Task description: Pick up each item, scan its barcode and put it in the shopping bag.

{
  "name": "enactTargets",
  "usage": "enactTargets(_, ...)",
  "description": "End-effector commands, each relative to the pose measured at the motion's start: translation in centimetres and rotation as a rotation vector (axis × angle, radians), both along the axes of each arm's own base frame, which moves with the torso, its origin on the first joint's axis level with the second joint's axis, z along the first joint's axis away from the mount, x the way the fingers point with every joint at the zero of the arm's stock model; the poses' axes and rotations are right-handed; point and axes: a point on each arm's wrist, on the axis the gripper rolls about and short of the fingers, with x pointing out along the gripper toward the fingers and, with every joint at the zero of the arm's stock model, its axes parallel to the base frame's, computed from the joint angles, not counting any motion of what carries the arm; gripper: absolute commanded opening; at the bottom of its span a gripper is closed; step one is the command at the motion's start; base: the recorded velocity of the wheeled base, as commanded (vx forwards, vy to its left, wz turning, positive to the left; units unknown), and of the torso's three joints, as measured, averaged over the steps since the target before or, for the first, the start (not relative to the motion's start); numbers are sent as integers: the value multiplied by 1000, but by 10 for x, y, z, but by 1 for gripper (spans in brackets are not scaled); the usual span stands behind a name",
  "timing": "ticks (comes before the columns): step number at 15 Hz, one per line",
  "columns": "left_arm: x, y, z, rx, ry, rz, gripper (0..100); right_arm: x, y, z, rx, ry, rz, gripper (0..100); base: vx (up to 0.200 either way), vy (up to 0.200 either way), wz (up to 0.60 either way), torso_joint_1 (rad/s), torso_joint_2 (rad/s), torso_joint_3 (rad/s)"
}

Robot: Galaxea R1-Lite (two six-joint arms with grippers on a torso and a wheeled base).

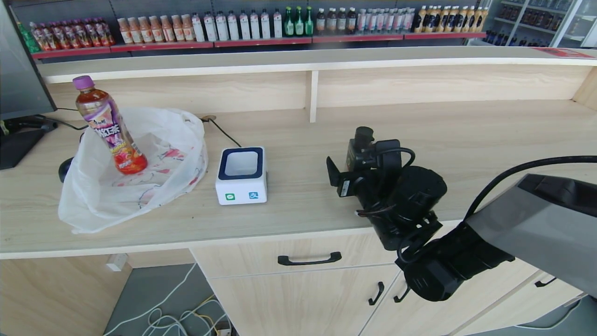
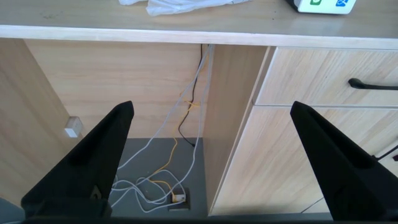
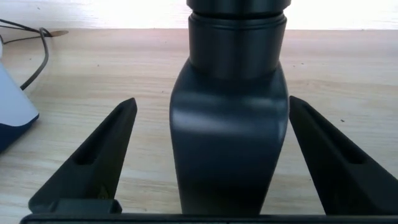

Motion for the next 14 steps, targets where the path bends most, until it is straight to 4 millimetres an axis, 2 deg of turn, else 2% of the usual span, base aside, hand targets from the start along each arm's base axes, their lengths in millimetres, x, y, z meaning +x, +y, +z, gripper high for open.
enactTargets(1, 0, 0, 0, 0, -2, 2, 100, 0, 0, -1, 4, 2, 4, 0, 0, 0, 0, 0, 0, 0)
enactTargets(12, 0, 0, 0, 0, 0, 2, 100, -2, 1, 0, 6, 3, 6, 0, 0, 0, 0, 0, 0, 0)
enactTargets(14, 0, 0, 0, 0, 0, 0, 100, -3, -1, 6, 15, -9, 4, 0, 0, 0, 0, 0, 0, 0)
